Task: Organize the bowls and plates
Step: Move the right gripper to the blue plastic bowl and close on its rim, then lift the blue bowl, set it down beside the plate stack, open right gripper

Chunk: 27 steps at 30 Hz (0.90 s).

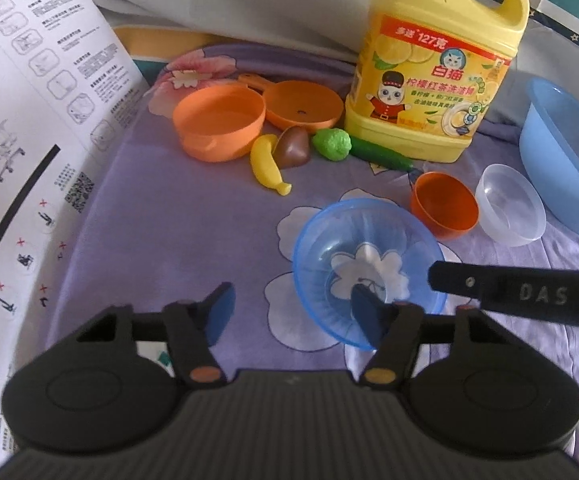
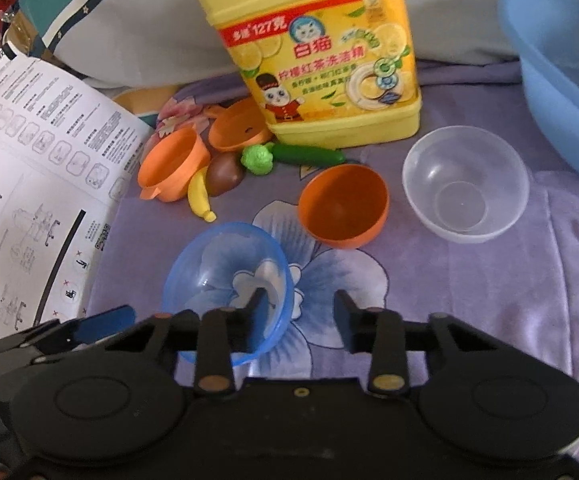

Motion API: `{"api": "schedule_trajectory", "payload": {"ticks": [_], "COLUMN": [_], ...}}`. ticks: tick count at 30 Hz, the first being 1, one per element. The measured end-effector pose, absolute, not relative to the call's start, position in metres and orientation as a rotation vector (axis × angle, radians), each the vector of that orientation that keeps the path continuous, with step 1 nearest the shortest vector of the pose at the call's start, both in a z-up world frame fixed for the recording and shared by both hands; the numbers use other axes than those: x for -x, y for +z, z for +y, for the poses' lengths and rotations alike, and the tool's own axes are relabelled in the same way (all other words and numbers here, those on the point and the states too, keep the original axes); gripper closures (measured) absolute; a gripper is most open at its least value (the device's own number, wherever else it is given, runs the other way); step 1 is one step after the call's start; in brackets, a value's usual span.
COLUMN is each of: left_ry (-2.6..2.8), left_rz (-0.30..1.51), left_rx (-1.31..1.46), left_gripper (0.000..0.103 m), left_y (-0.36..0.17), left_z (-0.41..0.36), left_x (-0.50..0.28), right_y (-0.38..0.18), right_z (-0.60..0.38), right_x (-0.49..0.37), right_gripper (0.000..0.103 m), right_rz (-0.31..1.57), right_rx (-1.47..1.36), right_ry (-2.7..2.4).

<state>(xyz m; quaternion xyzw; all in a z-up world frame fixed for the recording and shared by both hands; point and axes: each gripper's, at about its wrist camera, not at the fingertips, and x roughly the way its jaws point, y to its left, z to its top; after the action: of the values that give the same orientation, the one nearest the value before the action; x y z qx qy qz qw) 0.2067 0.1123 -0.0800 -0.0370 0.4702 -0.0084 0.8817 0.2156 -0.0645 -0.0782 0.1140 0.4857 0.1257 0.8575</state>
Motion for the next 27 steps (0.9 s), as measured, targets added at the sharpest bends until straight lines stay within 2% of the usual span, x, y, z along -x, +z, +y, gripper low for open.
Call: {"api": "schedule_trajectory", "payload": {"ticks": [1, 2, 3, 6, 27], "left_ry": [-0.021, -0.027, -0.033, -0.049, -0.144], "left_rz": [0.98, 0.979, 0.98, 0.979, 0.97], "left_rx": [0.076, 0.077, 0.077, 0.079, 0.019], "left_gripper": [0.051, 0.056, 0.065, 0.09, 0.091], "left_y": [-0.081, -0.081, -0.082, -0.083, -0.048], "left_z": [0.111, 0.111, 0.109, 0.105, 0.058], "left_x": [-0.207, -0.208, -0.208, -0.209, -0.15], "right_y": [-0.08, -0.082, -0.083, -0.083, -0.044], "right_z": [-0.064, -0.063, -0.063, -0.061, -0.116], "right_x": [-0.216, -0.217, -0.216, -0.213, -0.141], "right_gripper": [0.078, 0.086, 0.09, 0.096, 0.095], "right_rz": [1.022, 1.024, 1.024, 1.014, 1.003], "right_rx": [-0.239, -0.239, -0.24, -0.226, -0.251], "right_ry": [0.267, 0.271, 0.275, 0.292, 0.258]}}
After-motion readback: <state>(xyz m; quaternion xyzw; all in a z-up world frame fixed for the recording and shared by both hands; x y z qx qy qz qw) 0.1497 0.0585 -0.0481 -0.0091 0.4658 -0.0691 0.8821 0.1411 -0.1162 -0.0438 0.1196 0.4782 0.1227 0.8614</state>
